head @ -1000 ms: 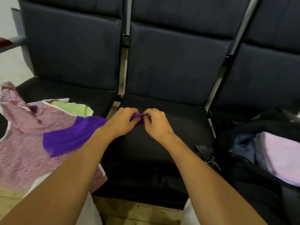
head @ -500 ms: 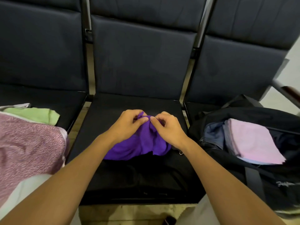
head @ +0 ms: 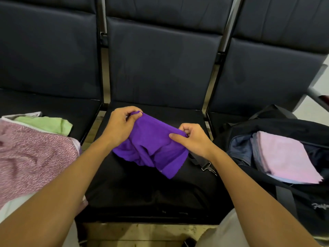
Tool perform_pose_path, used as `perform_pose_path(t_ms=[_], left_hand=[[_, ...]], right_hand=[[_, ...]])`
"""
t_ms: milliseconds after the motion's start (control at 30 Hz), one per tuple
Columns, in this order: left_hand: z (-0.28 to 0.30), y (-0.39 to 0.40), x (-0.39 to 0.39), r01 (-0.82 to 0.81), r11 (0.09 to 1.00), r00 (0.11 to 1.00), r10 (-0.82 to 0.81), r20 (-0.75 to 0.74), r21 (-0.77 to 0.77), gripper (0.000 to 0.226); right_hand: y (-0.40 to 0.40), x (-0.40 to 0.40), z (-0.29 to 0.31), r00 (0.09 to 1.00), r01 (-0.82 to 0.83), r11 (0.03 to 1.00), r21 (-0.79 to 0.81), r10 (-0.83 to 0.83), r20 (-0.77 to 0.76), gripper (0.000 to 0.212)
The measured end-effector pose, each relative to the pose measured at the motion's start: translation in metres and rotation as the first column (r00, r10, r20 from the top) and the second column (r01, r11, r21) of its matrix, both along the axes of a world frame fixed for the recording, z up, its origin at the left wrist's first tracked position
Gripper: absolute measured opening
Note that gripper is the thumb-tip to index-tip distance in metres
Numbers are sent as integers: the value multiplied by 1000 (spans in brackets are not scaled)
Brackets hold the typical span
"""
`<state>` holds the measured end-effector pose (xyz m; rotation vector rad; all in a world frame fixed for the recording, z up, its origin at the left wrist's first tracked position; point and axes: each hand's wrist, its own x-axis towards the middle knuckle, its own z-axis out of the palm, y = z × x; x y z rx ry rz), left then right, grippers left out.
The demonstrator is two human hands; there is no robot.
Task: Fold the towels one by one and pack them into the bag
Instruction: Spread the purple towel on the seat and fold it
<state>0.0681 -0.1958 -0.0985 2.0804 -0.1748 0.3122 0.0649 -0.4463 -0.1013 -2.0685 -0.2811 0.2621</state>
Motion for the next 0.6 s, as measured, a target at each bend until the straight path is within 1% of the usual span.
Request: perform_pose_path(t_ms=[100, 267, 400, 467, 533, 600], left_hand=[[2, 13, -1, -69, 997, 997, 68, 34, 26, 19], [9, 34, -10, -131, 991, 985, 129, 118, 11, 18], [12, 46, -15, -211, 976, 975, 214, 66, -55, 15], [13, 50, -16, -247, 965, 966, 253, 53, -93, 15], [16, 55, -19, -290, 950, 948, 302, 101, -119, 13], [19, 59, -21, -328, 933, 922, 350, 166, -149, 12]], right_hand=[[-8, 3, -2, 995, 5, 997, -83, 4, 104, 9], [-17, 9, -3, 979, 64, 984, -167, -29, 202, 23], [-21, 13, -2, 970, 110, 970, -218, -57, 238, 19], [-23, 15, -4, 955, 159, 944, -290, -72, 289, 20], [-23, 17, -5, 934, 219, 908, -358, -89, 345, 25], [-24, 19, -5, 915, 280, 890, -361, -134, 380, 29]])
